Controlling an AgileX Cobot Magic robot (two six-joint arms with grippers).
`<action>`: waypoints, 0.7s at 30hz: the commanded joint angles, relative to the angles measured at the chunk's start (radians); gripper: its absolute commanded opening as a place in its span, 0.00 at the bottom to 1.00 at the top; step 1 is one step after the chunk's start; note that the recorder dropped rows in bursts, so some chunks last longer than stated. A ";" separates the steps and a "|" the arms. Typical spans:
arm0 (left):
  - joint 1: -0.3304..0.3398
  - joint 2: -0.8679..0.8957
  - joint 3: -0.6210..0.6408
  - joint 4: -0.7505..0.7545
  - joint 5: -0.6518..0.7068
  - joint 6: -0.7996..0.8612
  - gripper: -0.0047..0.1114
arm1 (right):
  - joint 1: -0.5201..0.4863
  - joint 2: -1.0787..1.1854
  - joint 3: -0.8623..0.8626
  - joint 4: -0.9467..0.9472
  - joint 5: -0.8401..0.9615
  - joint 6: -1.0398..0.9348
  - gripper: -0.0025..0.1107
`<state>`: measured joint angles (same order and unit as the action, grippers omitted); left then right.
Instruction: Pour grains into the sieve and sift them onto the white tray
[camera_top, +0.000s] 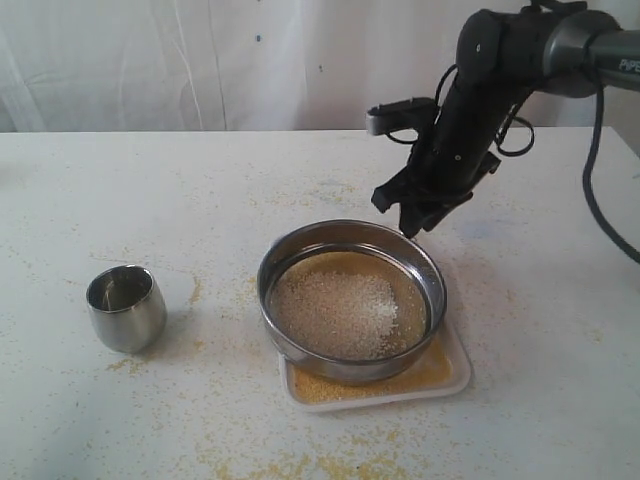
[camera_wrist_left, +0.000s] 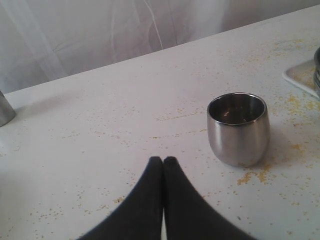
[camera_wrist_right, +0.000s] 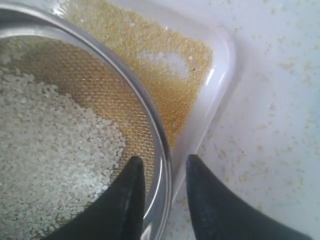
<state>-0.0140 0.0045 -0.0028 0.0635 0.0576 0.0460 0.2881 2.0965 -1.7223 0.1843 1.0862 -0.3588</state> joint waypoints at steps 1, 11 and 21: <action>0.003 -0.005 0.003 -0.006 -0.004 -0.001 0.04 | -0.008 -0.096 0.014 0.040 -0.021 -0.044 0.27; 0.003 -0.005 0.003 -0.006 -0.004 -0.001 0.04 | -0.008 -0.460 0.381 0.118 -0.289 -0.083 0.17; 0.003 -0.005 0.003 -0.006 -0.004 -0.001 0.04 | -0.008 -0.944 0.825 0.433 -0.437 -0.301 0.02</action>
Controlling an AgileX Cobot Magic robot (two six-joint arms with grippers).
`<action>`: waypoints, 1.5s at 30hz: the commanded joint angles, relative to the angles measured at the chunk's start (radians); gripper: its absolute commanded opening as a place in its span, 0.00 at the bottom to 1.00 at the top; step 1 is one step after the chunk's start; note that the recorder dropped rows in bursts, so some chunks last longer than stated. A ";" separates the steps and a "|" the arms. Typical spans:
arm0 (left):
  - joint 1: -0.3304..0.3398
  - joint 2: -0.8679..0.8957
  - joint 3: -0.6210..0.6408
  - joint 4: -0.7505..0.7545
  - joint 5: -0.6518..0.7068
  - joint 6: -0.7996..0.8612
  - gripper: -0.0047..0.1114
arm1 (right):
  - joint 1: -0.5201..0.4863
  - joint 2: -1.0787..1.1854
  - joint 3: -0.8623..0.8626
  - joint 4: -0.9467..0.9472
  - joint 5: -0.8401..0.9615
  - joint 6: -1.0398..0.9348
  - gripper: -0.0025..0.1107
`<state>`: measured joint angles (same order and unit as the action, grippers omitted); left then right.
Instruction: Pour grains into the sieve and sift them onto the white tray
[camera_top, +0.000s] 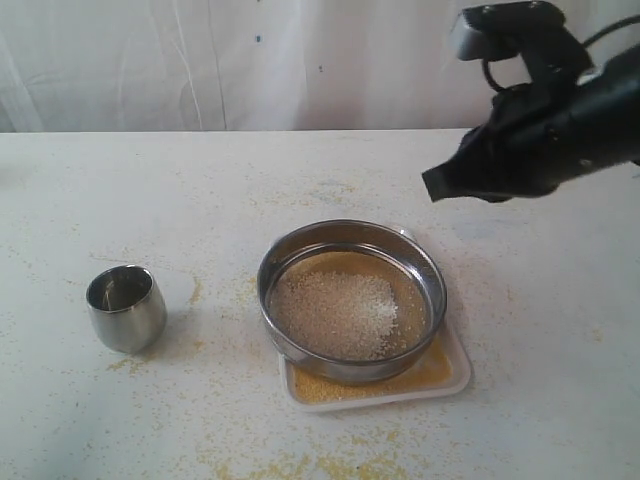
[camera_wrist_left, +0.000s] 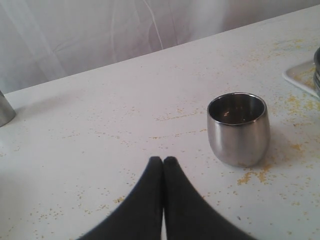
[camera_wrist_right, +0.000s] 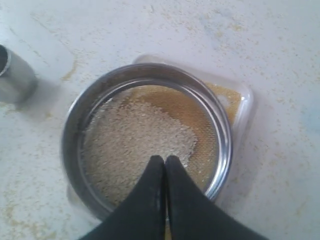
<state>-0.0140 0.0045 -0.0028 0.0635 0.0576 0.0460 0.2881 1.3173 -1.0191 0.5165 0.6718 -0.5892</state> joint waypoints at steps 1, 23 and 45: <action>0.003 -0.005 0.003 -0.006 -0.004 -0.001 0.04 | -0.008 -0.217 0.153 0.110 -0.012 -0.070 0.02; 0.003 -0.005 0.003 -0.006 -0.004 -0.001 0.04 | -0.008 -0.845 0.312 0.119 0.051 0.148 0.02; 0.003 -0.005 0.003 -0.006 -0.004 -0.001 0.04 | -0.008 -1.317 1.019 -0.570 -0.448 0.713 0.02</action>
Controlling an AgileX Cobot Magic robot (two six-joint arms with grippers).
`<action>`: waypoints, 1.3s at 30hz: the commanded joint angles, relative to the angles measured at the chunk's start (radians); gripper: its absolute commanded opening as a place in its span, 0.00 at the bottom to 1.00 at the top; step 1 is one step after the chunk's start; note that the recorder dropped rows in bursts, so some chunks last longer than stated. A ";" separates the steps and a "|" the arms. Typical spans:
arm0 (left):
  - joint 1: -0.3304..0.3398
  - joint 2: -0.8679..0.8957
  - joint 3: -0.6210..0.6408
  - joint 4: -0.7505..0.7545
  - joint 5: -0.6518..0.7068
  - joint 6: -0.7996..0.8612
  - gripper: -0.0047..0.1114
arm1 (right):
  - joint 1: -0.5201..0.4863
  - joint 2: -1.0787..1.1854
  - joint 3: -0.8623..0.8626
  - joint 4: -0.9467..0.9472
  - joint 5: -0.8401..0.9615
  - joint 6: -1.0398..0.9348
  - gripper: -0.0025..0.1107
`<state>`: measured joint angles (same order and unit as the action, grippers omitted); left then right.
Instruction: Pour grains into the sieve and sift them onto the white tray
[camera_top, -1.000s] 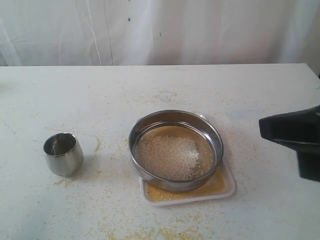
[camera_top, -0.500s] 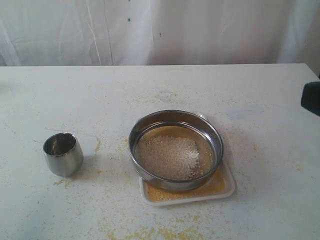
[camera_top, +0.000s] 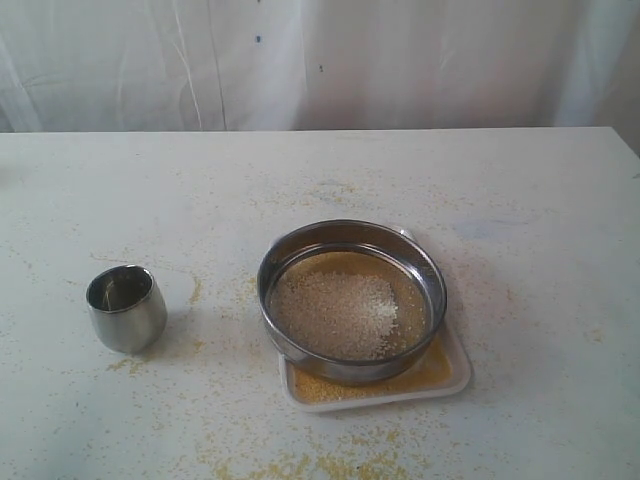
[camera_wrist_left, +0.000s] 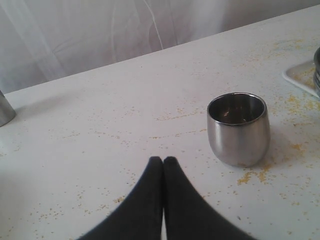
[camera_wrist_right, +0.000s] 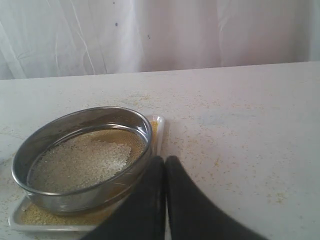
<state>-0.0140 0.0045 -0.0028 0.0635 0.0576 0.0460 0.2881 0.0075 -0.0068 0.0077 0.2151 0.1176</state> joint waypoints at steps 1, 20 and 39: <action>0.003 -0.005 0.003 -0.006 -0.004 -0.001 0.04 | -0.008 -0.007 0.007 -0.061 0.009 0.007 0.02; 0.003 -0.005 0.003 -0.006 -0.004 -0.001 0.04 | -0.008 -0.007 0.007 -0.060 0.041 0.011 0.02; 0.003 -0.005 0.003 -0.006 -0.004 -0.001 0.04 | -0.008 -0.007 0.007 -0.056 0.041 0.011 0.02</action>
